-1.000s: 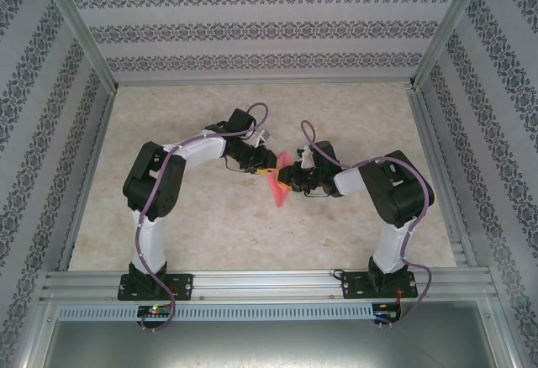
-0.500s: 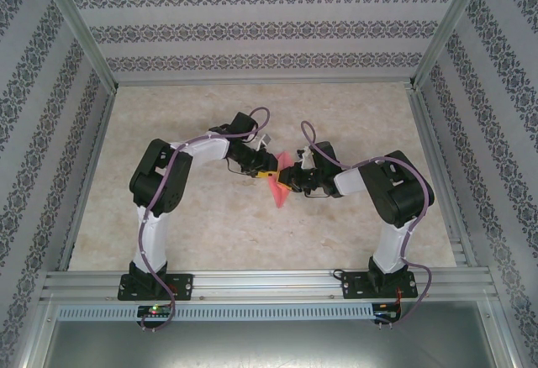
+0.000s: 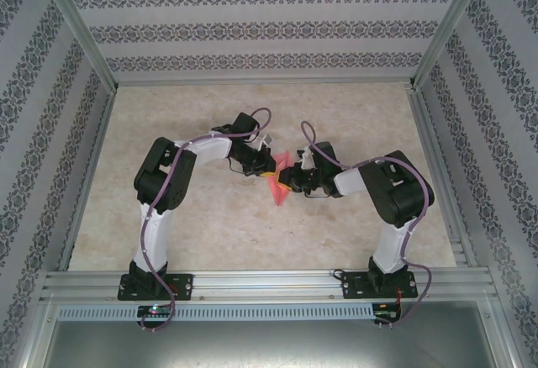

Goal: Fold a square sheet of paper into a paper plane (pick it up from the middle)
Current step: Fourth fold the wing at the center of the table.

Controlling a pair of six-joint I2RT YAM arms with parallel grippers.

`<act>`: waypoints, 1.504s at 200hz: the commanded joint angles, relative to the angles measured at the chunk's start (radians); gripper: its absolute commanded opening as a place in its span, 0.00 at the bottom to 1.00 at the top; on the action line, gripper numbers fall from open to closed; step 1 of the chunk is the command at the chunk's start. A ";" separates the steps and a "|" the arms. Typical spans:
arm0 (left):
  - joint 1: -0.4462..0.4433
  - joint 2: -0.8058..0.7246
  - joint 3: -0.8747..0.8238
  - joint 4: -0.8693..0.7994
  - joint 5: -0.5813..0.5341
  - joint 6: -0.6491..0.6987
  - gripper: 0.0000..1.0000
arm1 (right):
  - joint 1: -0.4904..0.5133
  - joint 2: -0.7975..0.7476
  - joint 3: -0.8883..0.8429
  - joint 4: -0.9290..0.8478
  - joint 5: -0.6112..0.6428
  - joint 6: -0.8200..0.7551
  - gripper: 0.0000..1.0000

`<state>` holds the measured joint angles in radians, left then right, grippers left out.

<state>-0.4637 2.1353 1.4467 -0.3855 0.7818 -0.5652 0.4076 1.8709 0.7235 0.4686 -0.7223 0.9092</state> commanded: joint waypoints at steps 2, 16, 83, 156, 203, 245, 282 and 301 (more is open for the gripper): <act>-0.008 0.008 0.023 -0.013 0.015 0.017 0.06 | -0.006 -0.004 -0.010 -0.012 -0.012 -0.034 0.17; -0.008 0.004 0.020 -0.020 0.013 0.025 0.04 | -0.005 -0.006 -0.009 -0.014 -0.012 -0.035 0.17; -0.007 -0.011 0.018 -0.043 -0.010 0.041 0.08 | -0.010 -0.023 -0.014 -0.031 -0.007 -0.046 0.17; -0.007 -0.048 0.009 -0.068 -0.067 0.055 0.31 | -0.014 -0.032 -0.016 -0.045 -0.008 -0.053 0.17; -0.015 -0.034 0.001 -0.003 -0.027 0.008 0.33 | -0.013 -0.030 -0.016 -0.043 -0.010 -0.050 0.17; -0.021 -0.011 0.012 -0.009 -0.022 0.010 0.32 | -0.013 -0.036 -0.016 -0.041 -0.014 -0.049 0.17; -0.026 0.002 0.034 -0.009 -0.012 0.007 0.21 | -0.010 -0.035 -0.016 -0.041 -0.016 -0.050 0.17; -0.026 0.005 0.037 -0.016 -0.012 0.012 0.14 | -0.010 -0.039 -0.016 -0.044 -0.014 -0.054 0.17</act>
<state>-0.4786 2.1262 1.4502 -0.4110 0.7521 -0.5591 0.4011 1.8595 0.7223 0.4381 -0.7238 0.8841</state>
